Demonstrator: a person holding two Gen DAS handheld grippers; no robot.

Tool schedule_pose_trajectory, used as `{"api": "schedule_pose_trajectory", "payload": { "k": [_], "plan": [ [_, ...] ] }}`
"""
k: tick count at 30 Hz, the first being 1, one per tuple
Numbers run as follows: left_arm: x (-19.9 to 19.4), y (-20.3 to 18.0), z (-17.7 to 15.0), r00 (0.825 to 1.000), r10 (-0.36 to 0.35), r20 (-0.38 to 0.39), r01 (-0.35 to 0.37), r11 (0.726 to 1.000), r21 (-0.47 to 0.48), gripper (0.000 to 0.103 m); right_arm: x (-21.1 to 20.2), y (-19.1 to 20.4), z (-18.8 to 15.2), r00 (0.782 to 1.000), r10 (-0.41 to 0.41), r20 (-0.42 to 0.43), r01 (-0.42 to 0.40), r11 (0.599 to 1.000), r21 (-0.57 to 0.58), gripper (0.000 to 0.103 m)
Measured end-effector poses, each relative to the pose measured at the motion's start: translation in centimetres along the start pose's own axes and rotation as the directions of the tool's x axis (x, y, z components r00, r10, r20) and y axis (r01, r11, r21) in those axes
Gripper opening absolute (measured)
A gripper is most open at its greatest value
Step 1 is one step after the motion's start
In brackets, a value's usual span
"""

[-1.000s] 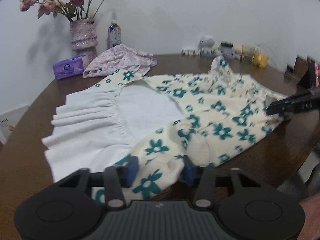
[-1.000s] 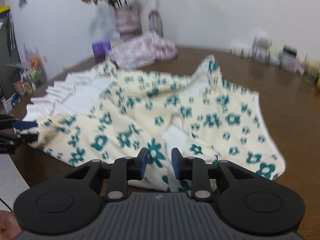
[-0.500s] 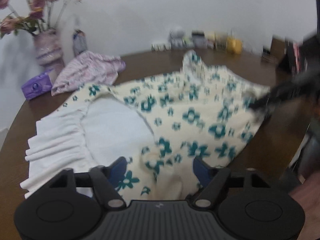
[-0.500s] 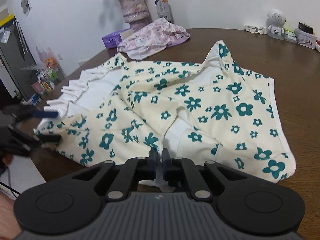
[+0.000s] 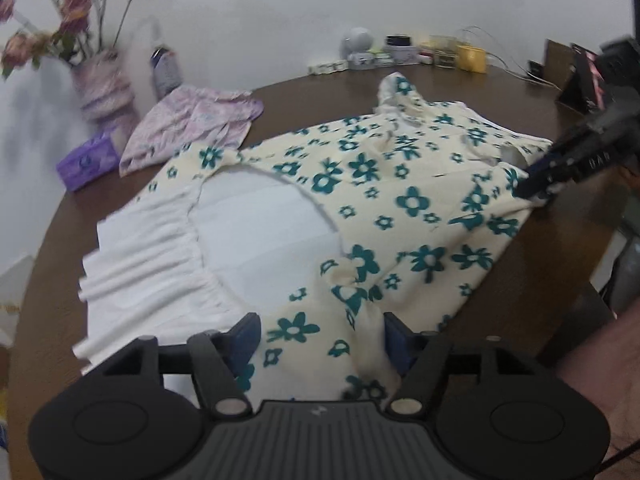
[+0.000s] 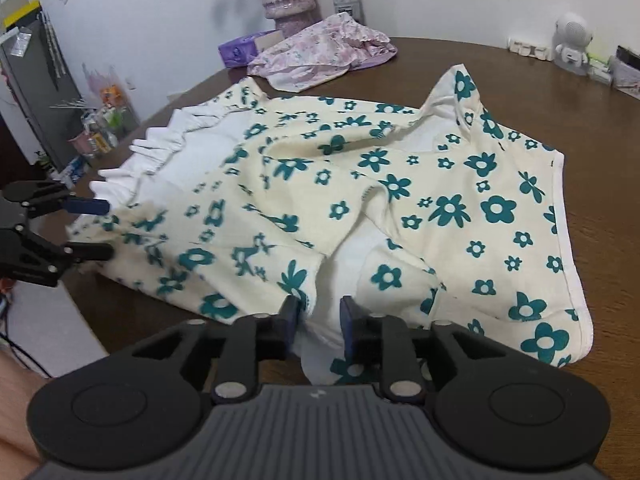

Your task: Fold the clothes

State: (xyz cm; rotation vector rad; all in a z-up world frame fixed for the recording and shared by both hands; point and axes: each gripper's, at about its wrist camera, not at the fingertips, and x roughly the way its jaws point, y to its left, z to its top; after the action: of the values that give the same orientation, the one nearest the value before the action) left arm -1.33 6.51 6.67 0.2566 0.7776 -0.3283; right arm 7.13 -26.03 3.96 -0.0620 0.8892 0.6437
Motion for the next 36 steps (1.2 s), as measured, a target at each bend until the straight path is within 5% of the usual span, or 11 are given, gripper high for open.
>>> {"api": "schedule_pose_trajectory", "payload": {
  "k": [5, 9, 20, 25, 27, 31, 34, 35, 36],
  "plan": [
    [2.1, 1.0, 1.2, 0.999, -0.017, 0.041, 0.019, 0.999, -0.051, 0.051, 1.0, 0.4, 0.2, 0.995, -0.074, 0.062, 0.077, 0.996, -0.046, 0.006],
    [4.1, 2.0, 3.0, 0.998, -0.01, 0.064, 0.013, 0.999, -0.039, 0.037, 2.4, -0.2, 1.6, 0.99, -0.114, 0.085, 0.119, 0.991, -0.057, 0.005],
    [10.0, 5.1, 8.2, 0.997, -0.023, 0.076, 0.027, 0.999, -0.042, 0.037, 6.2, -3.0, 6.3, 0.983, -0.155, 0.102, 0.158, 0.987, -0.021, 0.005],
    [6.9, 5.3, 7.0, 0.993, -0.078, 0.088, 0.082, 0.995, -0.05, 0.043, 5.0, -4.4, 6.7, 0.997, -0.028, 0.078, 0.024, 0.998, 0.053, 0.015],
    [5.9, 5.1, 6.2, 0.993, -0.086, 0.082, 0.092, 0.994, -0.063, 0.05, 4.4, -4.4, 6.2, 0.998, -0.009, 0.064, 0.007, 0.999, 0.043, 0.027],
    [6.0, 5.0, 5.1, 0.997, -0.06, 0.046, 0.063, 0.994, -0.085, 0.05, 4.6, -3.7, 5.4, 0.999, -0.019, 0.028, 0.019, 1.0, -0.003, 0.03],
    [6.4, 5.3, 5.1, 0.994, -0.097, 0.048, 0.101, 0.99, -0.098, 0.018, 4.7, -3.2, 5.6, 1.0, -0.013, 0.013, 0.013, 0.999, -0.033, 0.024],
    [6.1, 5.2, 5.3, 0.994, -0.099, 0.047, 0.103, 0.991, -0.086, 0.012, 4.8, -3.0, 5.6, 1.0, -0.011, 0.008, 0.011, 0.999, -0.043, 0.002],
    [5.7, 5.0, 5.4, 0.994, -0.1, 0.048, 0.103, 0.992, -0.067, 0.011, 4.8, -2.9, 5.7, 1.0, 0.004, -0.011, -0.004, 0.999, -0.048, 0.002]
  ]
}}
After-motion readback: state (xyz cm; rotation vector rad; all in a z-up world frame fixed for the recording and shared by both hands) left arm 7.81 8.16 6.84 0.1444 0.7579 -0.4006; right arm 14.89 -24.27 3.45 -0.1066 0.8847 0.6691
